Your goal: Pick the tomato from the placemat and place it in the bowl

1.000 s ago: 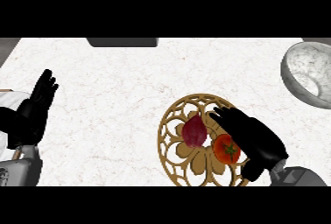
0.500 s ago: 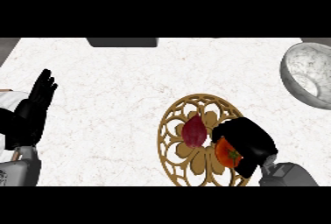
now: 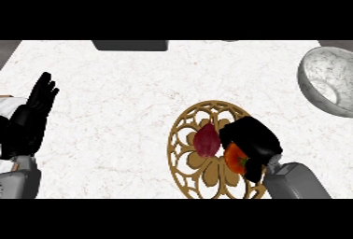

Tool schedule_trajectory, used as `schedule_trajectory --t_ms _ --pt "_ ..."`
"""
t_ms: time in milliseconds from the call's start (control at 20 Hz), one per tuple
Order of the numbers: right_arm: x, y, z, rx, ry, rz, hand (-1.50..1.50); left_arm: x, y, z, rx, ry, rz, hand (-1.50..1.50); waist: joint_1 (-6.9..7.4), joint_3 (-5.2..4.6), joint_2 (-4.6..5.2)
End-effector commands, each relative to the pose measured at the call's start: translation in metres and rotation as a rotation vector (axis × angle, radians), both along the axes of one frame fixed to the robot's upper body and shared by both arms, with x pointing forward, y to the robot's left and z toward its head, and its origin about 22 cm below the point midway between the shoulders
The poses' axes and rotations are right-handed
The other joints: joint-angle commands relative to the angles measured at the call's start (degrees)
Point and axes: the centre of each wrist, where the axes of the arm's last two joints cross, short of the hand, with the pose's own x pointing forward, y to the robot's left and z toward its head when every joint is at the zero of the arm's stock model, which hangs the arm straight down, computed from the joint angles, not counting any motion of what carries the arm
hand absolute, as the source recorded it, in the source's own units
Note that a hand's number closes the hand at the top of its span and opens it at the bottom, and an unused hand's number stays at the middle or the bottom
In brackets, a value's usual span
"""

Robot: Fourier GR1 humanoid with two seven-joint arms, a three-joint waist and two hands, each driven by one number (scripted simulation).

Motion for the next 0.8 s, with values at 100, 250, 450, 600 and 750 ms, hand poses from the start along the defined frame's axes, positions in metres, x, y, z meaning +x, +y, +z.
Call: schedule_trajectory --t_ms 100,250,450,600,750 --pt "-0.004 -0.033 -0.011 0.014 -0.046 -0.117 1.50 -0.002 0.005 -0.013 0.002 -0.006 0.010 0.00 -0.15 0.69 0.53" --pt "0.017 -0.074 0.010 -0.006 0.023 -0.238 1.50 -0.010 -0.005 -0.015 -0.003 0.026 0.016 0.00 -0.02 0.69 0.51" --pt "0.028 -0.087 0.024 0.005 -0.032 -0.268 1.50 0.002 -0.017 -0.027 0.000 0.011 0.011 0.00 -0.11 0.68 0.54" --pt "0.011 -0.098 0.055 -0.019 -0.129 -0.295 1.50 -0.017 0.002 -0.003 -0.007 0.022 -0.001 0.00 -0.05 0.69 0.33" --pt "0.009 -0.075 0.091 0.079 -0.312 -0.330 1.50 -0.002 0.008 -0.008 -0.009 0.004 0.003 0.00 -0.53 0.64 0.36"
